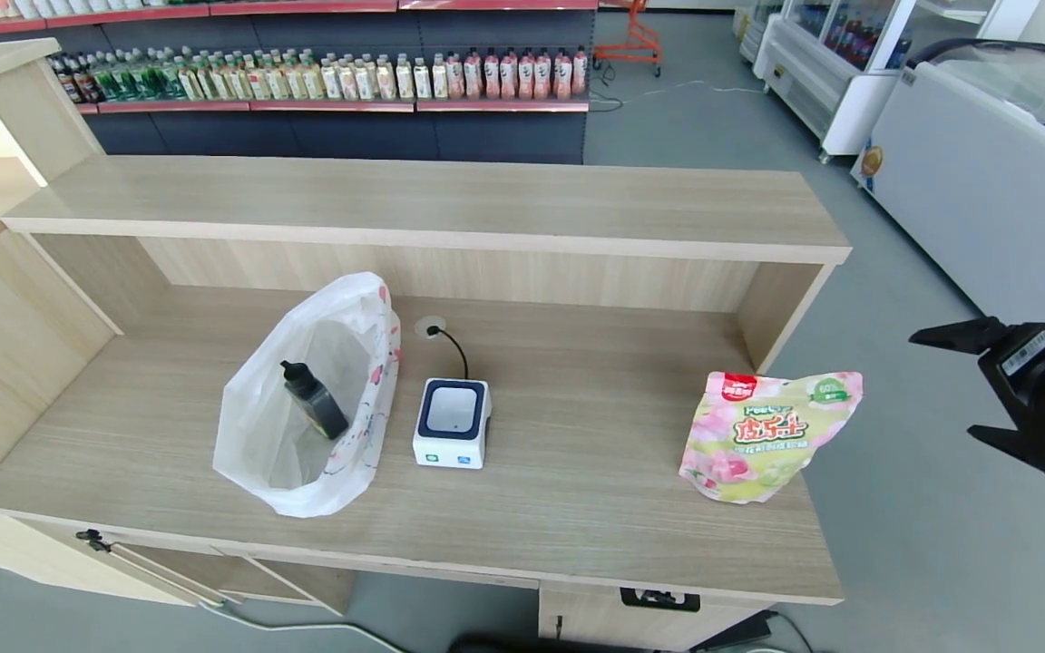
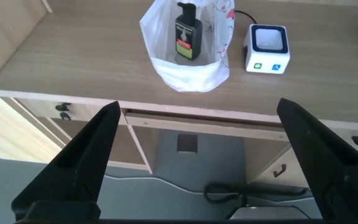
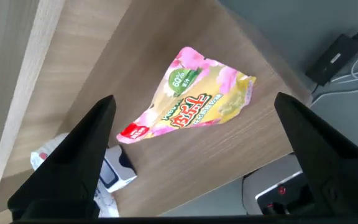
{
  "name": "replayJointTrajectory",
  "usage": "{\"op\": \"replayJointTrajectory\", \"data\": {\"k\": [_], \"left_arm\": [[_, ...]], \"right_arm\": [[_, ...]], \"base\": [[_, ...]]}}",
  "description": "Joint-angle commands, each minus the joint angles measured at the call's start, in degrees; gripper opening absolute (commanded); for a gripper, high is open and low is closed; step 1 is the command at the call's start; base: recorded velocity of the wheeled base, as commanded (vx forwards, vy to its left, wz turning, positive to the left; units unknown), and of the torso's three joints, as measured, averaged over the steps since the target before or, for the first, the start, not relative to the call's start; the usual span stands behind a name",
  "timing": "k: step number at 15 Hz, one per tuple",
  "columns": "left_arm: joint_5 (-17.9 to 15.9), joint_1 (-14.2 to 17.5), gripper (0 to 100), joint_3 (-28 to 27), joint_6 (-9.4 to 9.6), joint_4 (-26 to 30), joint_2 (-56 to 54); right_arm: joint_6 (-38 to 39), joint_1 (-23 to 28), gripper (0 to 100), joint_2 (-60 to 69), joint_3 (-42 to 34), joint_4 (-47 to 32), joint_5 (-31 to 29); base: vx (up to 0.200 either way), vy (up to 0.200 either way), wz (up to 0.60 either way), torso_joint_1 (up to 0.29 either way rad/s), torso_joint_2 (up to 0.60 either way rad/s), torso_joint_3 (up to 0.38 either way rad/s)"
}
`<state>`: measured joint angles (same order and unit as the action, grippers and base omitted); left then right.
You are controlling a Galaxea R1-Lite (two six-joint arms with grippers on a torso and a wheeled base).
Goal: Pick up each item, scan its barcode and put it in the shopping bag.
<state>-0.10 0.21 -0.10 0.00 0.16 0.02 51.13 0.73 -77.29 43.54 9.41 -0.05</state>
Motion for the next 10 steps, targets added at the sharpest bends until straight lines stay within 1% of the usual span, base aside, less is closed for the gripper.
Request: {"op": "replayJointTrajectory", "data": {"k": [1, 3, 6, 7, 10], "left_arm": [[0.01, -0.03, 100, 0.01, 0.00, 0.02, -0.02], [0.01, -0.03, 100, 0.01, 0.00, 0.02, -0.02], [0.01, -0.03, 100, 0.01, 0.00, 0.02, -0.02], [0.01, -0.03, 100, 0.01, 0.00, 0.02, -0.02], [0.01, -0.03, 100, 0.01, 0.00, 0.02, -0.02]], "right_arm": [[2.22, -0.73, 100, -2.25, 0.93, 0.26, -0.30], [6.18, -1.08, 100, -5.59, 2.51, 0.08, -0.30], [8.90, -1.08, 100, -10.87, 3.56, 0.34, -1.53], [10.92, -1.26, 100, -12.54, 4.80, 0.34, -1.97], [15.67, -3.72, 100, -17.81, 8.49, 0.34, -3.20]], "base": [[0.000, 0.000, 0.00, 0.000, 0.00, 0.000], [0.000, 0.000, 0.00, 0.000, 0.00, 0.000], [0.000, 0.000, 0.00, 0.000, 0.00, 0.000], [0.000, 0.000, 0.00, 0.000, 0.00, 0.000], [0.000, 0.000, 0.00, 0.000, 0.00, 0.000]]}}
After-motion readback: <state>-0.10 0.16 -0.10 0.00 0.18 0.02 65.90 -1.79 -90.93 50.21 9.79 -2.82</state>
